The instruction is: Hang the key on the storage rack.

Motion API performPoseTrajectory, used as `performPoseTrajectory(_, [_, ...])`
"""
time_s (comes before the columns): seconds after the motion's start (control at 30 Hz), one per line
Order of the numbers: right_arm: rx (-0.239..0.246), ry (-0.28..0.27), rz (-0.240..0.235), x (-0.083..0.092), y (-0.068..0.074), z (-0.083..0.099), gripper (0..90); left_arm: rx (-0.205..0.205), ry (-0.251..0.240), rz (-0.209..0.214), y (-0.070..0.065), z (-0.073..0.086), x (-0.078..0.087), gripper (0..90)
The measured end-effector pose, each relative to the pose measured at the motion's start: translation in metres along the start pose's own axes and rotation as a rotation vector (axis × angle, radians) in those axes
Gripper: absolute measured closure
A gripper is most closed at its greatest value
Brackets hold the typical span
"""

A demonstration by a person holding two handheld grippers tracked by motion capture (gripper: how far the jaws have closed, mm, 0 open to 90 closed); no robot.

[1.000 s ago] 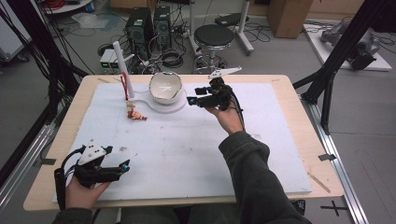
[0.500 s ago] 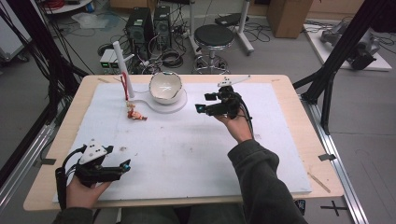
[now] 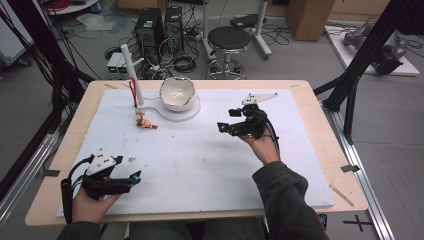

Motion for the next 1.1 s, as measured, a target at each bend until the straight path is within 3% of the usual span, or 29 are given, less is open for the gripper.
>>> performPoseTrajectory(0.4, [-0.012, 0.016, 0.031, 0.014, -0.002, 0.018, 17.3, -0.002, 0.003, 0.008, 0.0, -0.001, -0.002, 20.6])
performPoseTrajectory(0.73, [0.011, 0.008, 0.053, 0.027, 0.001, 0.023, 16.3, -0.001, 0.002, 0.007, -0.001, -0.001, -0.002, 20.6])
performPoseTrajectory(1.1, [-0.018, -0.004, 0.069, 0.04, -0.003, 0.046, 15.7, 0.002, 0.002, 0.005, -0.001, -0.001, -0.003, 20.6])
Point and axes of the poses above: each handheld gripper's, and its own axes: x roughly backward along the jaws, z roughly out of its underside, y roughly to its left, the point moved 3 cm from there along -x, roughly forward along the jaws, and after that the axes turned 5 degrees about y, right-handed, at the moved point
